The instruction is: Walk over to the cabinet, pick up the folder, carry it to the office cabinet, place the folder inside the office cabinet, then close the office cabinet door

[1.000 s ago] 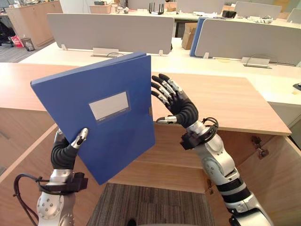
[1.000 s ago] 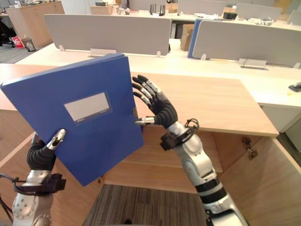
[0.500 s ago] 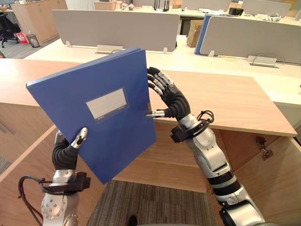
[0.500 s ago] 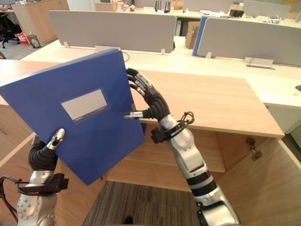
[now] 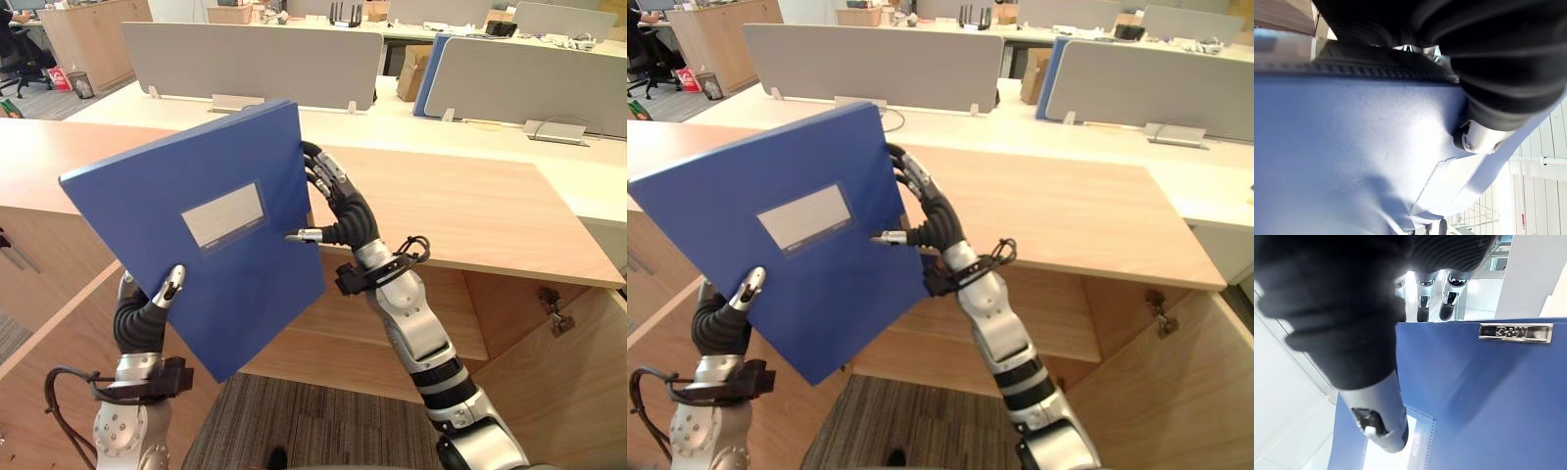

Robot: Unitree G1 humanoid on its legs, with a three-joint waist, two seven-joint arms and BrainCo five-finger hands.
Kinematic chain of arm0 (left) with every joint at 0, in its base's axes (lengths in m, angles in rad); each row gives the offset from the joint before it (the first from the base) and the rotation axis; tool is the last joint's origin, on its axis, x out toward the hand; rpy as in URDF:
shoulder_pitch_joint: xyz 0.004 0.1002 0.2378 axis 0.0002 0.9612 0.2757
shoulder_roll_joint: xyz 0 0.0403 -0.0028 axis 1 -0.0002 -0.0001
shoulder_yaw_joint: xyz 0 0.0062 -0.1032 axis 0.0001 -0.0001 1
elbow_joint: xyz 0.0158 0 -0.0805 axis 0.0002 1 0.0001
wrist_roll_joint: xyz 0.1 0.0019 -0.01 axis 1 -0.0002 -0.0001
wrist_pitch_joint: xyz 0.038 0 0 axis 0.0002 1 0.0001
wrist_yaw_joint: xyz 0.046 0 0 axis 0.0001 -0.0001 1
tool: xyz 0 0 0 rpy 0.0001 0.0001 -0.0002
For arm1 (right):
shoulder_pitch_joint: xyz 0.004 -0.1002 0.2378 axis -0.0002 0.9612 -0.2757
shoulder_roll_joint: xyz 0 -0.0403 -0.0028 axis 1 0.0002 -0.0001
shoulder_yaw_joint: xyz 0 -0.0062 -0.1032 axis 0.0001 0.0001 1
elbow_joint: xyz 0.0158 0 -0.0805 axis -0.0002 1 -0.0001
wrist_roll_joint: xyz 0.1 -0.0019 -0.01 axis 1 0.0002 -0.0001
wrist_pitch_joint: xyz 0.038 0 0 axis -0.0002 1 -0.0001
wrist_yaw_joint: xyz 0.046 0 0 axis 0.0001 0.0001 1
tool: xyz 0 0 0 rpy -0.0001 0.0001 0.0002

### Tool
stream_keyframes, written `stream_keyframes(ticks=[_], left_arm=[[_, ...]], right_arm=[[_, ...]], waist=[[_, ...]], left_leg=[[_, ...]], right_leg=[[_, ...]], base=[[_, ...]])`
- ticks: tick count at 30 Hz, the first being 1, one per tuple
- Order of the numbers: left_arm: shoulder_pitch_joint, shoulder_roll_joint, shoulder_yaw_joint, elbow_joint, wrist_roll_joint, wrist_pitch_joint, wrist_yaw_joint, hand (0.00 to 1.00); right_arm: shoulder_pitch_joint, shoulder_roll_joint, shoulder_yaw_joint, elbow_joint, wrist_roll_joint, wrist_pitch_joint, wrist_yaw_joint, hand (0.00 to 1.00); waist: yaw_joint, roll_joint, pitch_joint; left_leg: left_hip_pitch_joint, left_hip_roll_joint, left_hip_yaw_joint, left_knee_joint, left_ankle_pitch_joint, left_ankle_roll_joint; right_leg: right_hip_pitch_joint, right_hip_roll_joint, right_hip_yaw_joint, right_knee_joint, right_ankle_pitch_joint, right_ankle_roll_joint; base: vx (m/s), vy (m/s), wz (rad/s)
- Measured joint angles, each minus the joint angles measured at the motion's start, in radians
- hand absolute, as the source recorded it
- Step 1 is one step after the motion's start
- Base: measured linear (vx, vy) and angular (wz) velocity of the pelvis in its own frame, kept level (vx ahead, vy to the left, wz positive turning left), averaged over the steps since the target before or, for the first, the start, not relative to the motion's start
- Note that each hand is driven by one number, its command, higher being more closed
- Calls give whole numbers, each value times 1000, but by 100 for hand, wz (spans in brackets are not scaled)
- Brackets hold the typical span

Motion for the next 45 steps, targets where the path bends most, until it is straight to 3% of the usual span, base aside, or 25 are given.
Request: stream_keyframes(ticks=[11,21,31,40,45], left_arm=[[1,-11,-35,0,-42,1,16,100],[3,-11,-89,0,-108,13,46,100],[3,9,-120,0,-155,17,49,100],[3,9,-139,-1,-212,18,49,100],[2,9,-143,-39,-217,18,49,100]], right_arm=[[-15,41,9,36,-77,-10,-52,0],[-33,107,18,105,-230,-22,-164,0],[-36,110,11,148,-232,-21,-188,0],[-36,111,-6,161,-308,-21,-242,0],[-35,121,-65,188,-306,0,-273,0]], waist=[[2,2,1],[5,6,4],[7,11,8],[10,11,8],[21,13,10]], left_leg=[[11,-1,-4,0,0,0],[13,-2,-7,0,0,0],[13,-4,-26,0,1,-1],[14,-8,-43,0,2,-2],[14,-10,-49,0,2,-3]], right_leg=[[17,1,-3,-7,0,-1],[21,0,-6,-8,0,-1],[32,1,-29,-12,-3,-4],[47,3,-48,-23,-3,-5],[51,2,-55,-25,-3,-5]], base=[[0,-1,0],[0,0,0],[-3,-6,5],[-2,-6,6],[-1,-1,3]])
